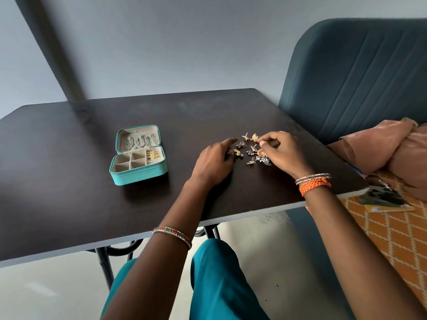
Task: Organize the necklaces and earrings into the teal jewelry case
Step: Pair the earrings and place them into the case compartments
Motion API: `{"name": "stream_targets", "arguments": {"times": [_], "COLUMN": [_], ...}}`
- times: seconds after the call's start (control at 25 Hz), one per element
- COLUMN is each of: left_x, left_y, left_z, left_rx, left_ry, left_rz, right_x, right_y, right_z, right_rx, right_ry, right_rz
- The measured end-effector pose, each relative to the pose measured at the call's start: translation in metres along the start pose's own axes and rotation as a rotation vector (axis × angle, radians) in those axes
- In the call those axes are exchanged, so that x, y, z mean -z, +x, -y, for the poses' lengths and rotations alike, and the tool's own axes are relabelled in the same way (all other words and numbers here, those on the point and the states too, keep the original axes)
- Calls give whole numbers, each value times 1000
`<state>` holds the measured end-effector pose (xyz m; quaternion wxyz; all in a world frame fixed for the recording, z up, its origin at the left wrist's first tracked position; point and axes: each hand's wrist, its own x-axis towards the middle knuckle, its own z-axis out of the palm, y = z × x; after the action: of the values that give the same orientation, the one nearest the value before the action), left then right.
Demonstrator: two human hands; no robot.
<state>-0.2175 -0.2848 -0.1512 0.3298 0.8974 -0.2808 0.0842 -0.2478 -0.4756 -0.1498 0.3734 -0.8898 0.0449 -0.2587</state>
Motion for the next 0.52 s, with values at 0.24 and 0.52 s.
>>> {"name": "stream_targets", "arguments": {"times": [0.24, 0.52], "left_x": [-2, -2], "left_y": [0, 1], "left_z": [2, 1], "left_rx": [35, 36], "left_ry": [-66, -62], "left_rz": [9, 7], "right_x": [-3, 2], "right_y": [17, 37], "right_z": [-8, -14], "right_rx": [-53, -130], "right_ry": [-121, -74], "right_rz": [39, 180]}}
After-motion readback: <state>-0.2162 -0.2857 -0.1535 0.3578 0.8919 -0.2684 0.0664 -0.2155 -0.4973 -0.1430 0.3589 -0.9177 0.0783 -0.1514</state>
